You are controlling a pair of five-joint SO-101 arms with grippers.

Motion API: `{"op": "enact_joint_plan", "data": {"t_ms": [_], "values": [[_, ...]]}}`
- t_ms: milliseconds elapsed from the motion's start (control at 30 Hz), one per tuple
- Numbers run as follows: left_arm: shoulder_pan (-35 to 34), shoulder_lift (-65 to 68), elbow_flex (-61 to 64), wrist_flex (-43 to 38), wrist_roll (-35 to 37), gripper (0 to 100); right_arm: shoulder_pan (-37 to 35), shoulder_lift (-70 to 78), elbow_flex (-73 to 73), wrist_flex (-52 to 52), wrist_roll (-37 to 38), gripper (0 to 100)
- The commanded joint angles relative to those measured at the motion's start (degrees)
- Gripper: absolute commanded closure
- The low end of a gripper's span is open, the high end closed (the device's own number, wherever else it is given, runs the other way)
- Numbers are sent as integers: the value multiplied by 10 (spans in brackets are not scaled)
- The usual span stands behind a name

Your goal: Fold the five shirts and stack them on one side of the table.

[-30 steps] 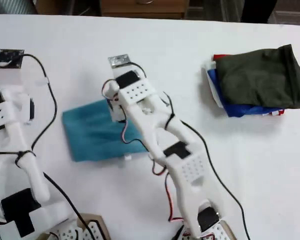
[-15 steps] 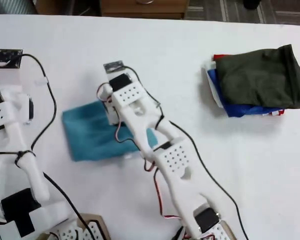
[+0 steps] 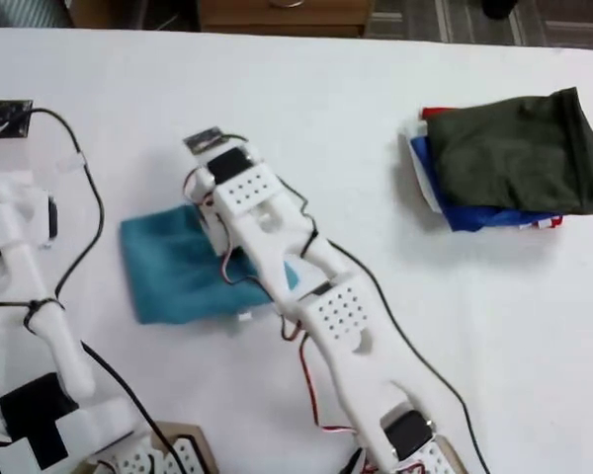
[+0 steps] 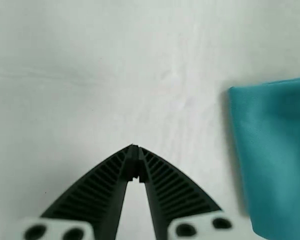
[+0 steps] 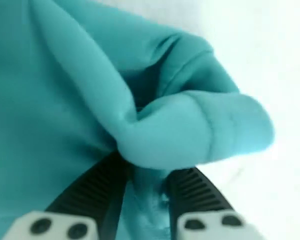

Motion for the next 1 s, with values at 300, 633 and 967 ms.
{"op": "enact_joint_plan", "data": {"t_ms": [300, 633, 967], "values": [[-4, -26, -9, -27, 0, 969, 137, -71, 7, 13, 90, 979], [2, -25, -9, -41, 4, 969, 238, -295, 56, 12, 290, 979], [2, -26, 72, -127, 4, 969, 380, -425, 58, 2, 433, 979]]}}
